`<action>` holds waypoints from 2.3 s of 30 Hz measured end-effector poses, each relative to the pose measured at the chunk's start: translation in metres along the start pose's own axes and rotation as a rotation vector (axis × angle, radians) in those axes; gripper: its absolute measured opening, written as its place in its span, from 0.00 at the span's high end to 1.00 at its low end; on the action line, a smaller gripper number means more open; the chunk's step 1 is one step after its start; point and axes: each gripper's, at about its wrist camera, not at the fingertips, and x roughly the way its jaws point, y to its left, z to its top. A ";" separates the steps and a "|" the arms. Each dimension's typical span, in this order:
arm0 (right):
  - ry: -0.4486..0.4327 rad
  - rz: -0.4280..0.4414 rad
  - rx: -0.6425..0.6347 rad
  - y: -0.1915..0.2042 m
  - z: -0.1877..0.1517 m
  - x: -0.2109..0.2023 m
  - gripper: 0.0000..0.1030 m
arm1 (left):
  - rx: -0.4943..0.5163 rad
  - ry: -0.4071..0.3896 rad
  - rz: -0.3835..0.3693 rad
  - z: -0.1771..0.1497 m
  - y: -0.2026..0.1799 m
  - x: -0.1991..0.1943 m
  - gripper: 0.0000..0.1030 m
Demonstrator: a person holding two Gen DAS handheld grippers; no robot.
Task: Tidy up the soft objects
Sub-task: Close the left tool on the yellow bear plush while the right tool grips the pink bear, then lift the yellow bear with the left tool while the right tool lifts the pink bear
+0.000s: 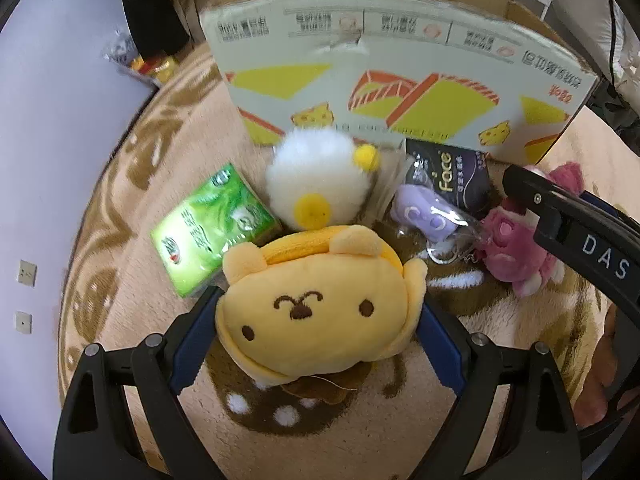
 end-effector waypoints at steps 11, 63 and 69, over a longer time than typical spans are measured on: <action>-0.062 -0.012 -0.019 0.006 -0.001 -0.017 0.34 | 0.006 -0.060 -0.004 -0.002 -0.004 -0.018 0.12; -0.177 0.029 -0.016 0.000 0.001 -0.065 0.56 | -0.057 -0.209 0.035 -0.004 0.015 -0.055 0.12; -0.256 0.027 -0.046 0.006 0.005 -0.094 0.56 | -0.057 -0.319 0.055 -0.006 0.017 -0.078 0.12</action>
